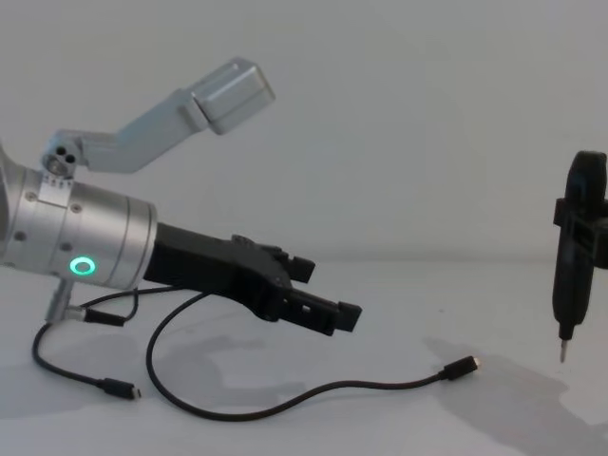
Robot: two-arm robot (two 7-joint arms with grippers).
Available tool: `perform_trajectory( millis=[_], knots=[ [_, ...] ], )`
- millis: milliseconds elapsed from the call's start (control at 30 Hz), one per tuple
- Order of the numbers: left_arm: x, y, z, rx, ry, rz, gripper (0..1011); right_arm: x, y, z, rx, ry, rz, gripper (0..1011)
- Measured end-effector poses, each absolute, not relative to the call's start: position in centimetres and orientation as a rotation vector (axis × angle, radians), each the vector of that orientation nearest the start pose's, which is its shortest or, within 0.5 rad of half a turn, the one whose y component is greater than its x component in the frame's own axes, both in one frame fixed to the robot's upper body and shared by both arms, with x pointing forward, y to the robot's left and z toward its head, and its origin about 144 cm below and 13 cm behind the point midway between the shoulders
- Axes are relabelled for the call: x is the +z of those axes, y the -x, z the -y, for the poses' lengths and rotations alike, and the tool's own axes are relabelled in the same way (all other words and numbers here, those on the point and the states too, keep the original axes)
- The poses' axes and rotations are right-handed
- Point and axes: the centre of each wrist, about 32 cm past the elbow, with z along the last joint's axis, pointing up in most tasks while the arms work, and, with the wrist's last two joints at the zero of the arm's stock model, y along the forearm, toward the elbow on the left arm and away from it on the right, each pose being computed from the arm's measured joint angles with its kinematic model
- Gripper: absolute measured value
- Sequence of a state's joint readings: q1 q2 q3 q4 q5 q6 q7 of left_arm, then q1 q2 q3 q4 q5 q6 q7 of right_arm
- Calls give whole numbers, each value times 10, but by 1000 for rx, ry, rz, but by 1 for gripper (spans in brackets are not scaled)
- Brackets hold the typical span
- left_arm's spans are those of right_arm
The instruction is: Pick up the data cable with the one hand.
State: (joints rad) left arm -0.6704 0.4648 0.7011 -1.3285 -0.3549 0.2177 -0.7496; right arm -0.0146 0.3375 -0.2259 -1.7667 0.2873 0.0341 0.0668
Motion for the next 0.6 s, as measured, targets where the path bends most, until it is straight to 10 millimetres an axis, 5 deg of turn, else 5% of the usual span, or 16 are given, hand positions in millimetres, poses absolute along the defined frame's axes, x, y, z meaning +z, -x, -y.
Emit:
perform_trajectory(
  millis=[600],
  knots=[
    [1235,-592,-195,391,-433,59,1001,1189,-443,237,-1229,-26,75,275]
  ],
)
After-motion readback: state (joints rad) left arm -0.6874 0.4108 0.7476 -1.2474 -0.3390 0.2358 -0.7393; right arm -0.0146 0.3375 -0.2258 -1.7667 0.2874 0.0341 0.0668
